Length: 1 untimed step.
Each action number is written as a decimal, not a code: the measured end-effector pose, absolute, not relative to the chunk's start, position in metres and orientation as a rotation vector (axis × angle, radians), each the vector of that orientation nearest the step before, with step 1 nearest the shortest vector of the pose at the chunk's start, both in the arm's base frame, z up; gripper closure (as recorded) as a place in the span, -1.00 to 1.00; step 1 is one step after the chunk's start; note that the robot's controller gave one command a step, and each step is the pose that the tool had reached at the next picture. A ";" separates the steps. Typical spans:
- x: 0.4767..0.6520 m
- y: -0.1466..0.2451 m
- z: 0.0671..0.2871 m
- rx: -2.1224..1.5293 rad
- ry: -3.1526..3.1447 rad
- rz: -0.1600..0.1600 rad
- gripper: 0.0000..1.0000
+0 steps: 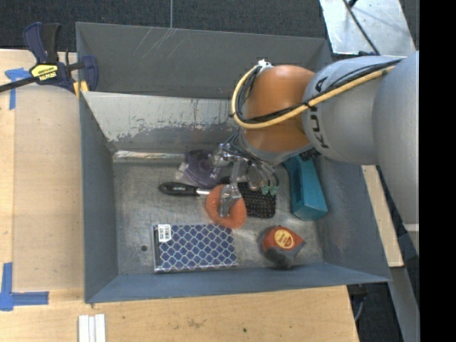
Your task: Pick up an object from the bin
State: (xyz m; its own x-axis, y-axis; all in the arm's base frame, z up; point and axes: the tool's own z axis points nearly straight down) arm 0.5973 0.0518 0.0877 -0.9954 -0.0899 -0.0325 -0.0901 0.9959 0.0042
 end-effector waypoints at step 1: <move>0.597 0.052 0.088 -0.140 3.106 0.009 1.00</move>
Offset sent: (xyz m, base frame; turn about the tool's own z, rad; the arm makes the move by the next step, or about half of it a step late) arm 0.0001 -0.0001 0.1018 -0.0001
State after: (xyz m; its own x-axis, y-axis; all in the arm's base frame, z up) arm 0.5973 0.0518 0.0877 -0.9954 -0.0899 -0.0324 -0.0901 0.9959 0.0042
